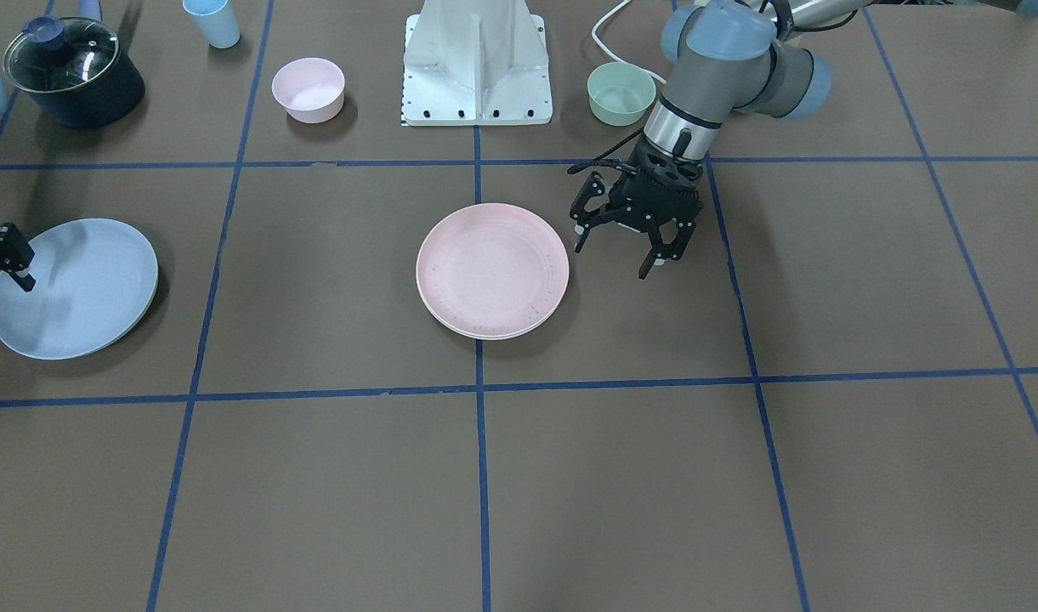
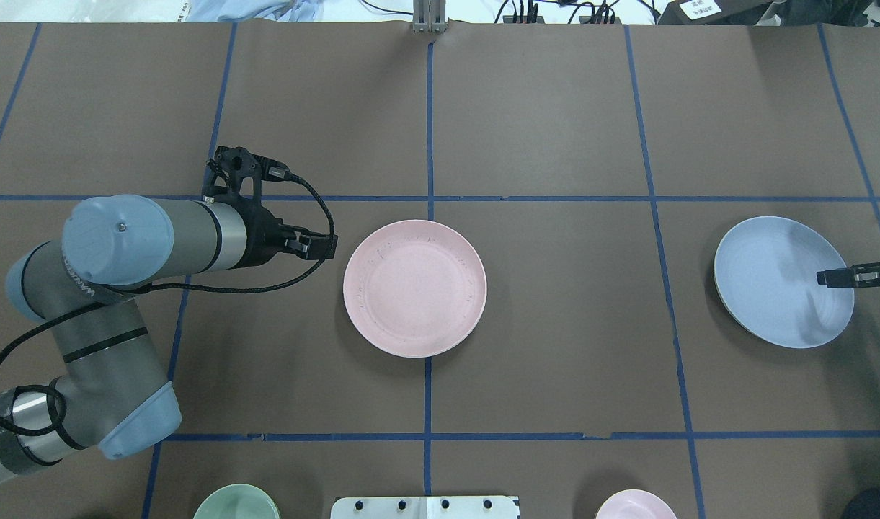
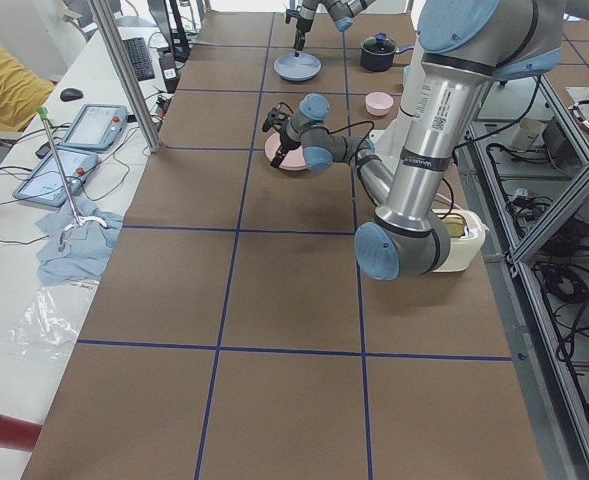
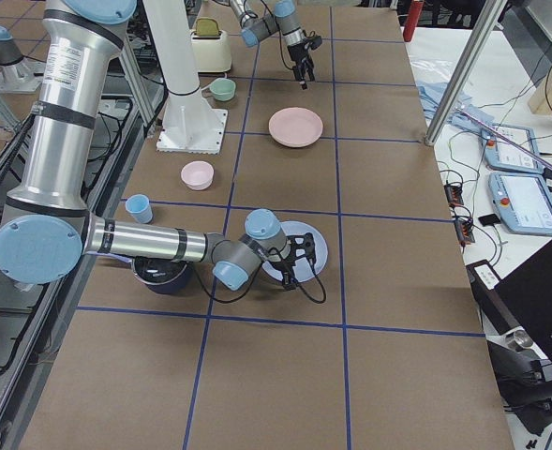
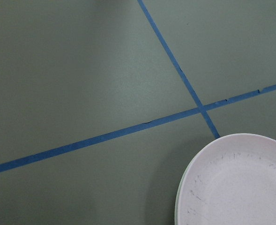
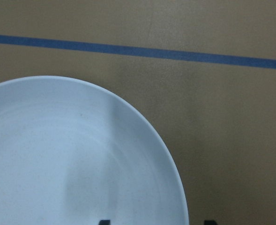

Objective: Stack three plates with pink and blue
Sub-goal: 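Withdraw the left gripper while the right gripper grips the blue plate rim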

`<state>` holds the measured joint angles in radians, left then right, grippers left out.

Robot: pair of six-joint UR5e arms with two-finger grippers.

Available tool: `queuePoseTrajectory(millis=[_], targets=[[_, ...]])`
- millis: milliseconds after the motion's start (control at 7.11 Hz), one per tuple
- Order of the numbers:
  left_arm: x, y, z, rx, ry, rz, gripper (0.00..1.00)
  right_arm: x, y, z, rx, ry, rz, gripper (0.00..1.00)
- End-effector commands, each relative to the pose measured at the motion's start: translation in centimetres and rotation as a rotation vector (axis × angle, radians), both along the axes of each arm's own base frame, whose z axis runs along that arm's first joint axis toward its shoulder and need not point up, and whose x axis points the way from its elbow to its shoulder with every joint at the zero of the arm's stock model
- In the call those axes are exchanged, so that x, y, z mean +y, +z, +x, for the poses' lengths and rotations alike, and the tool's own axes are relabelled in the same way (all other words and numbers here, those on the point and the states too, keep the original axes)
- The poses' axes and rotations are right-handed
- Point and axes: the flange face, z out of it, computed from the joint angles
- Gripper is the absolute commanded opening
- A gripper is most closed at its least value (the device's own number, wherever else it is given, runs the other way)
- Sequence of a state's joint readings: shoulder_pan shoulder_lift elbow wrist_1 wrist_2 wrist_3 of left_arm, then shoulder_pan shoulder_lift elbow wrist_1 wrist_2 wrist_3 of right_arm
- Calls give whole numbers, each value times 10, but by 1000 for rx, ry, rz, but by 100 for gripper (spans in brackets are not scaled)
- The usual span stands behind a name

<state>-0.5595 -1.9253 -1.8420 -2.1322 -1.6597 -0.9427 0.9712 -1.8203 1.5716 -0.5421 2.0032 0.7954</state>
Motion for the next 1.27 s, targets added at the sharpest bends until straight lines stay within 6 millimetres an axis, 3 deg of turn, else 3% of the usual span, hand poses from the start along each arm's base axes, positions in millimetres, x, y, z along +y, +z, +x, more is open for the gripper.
queuePoseTrajectory(millis=[0,281,562,703,844,984,1125], targets=[[0,0,0,1,-1,-1,100,11,5,2,-56,43,-18,18],[1,0,1,18,-15,-35,100,13,8,5,-53,51,-27,0],[1,1,1,17,-14,-37,100,9,-3,2,-71,61,-20,0],[2,-4,-3,22,-5,-24,100,4,-24,-2,-103,67,-1,0],[1,-12,-20,23,2,-2,100,-4,-55,-9,-150,75,8,0],[-15,-2,-57,-21,45,17,100,-32,-91,-29,-240,140,-29,0],[-23,16,-108,-75,73,80,100,-52,-124,-56,-299,154,-50,0]])
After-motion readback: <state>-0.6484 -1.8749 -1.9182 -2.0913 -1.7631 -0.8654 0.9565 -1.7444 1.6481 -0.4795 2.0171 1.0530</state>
